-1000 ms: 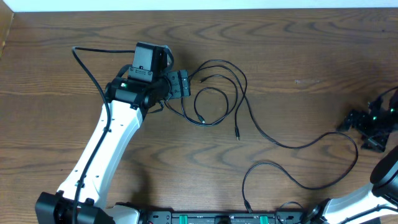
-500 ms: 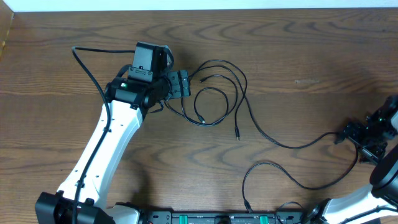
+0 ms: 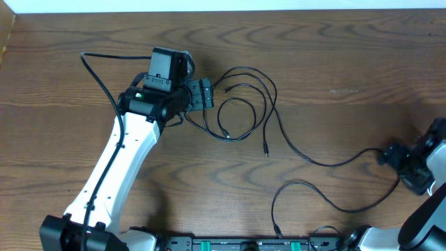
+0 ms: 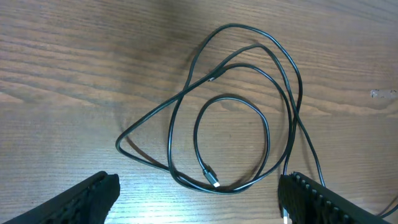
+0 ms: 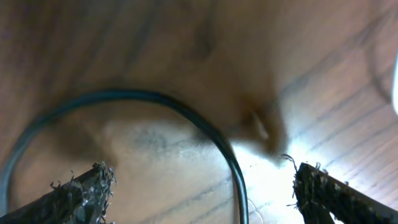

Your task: Untangle cables

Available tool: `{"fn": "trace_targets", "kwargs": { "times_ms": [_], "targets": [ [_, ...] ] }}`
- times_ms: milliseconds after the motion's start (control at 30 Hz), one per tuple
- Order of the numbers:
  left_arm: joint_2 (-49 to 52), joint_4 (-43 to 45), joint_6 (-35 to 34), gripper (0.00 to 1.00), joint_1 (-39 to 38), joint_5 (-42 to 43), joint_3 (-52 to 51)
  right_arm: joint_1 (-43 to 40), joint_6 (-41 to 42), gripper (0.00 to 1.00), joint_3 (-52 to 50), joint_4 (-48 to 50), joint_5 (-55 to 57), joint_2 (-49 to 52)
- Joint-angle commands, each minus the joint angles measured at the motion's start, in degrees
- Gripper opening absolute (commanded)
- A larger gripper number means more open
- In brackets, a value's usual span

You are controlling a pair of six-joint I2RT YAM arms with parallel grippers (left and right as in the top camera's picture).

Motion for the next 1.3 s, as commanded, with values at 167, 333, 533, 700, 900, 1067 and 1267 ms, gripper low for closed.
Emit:
{"fn": "trace_targets", "kwargs": {
  "times_ms": [167, 333, 533, 700, 900, 1067, 1267],
  "targets": [
    [0.2, -0.02, -0.11, 0.87, 0.09, 0.5, 1.07, 0.09, 5.53, 0.92, -7.63, 7.48, 1.33, -0.9],
    [0.2, -0.02, -0.11, 0.87, 0.09, 0.5, 1.07, 0.09, 8.66, 0.93, -9.64, 9.27, 4.28, -0.9],
    [0.2, -0.02, -0.11, 0.87, 0.09, 0.5, 1.07, -1.11, 13.94, 0.95, -11.52, 9.18, 9.22, -0.9],
    [0.2, -0.02, -0.11, 0.87, 0.09, 0.5, 1.07, -3.98, 17.05, 0.95, -12.39, 9.11, 12.41, -0.9],
    [0.2, -0.02, -0.11, 0.87, 0.09, 0.5, 1.07, -7.26, 17.2, 0.97, -12.39, 10.43, 13.2, -0.87],
    [0.2, -0.02, -0.11, 0.87, 0.09, 0.5, 1.07, -8.33, 15.47, 0.99, -12.39, 11.67, 9.46, -0.87],
    [0.2, -0.02, -0.11, 0.87, 0.09, 0.5, 1.07, -8.35, 6.69, 0.96, -12.39, 13.55, 0.81, -0.9]
  ]
}}
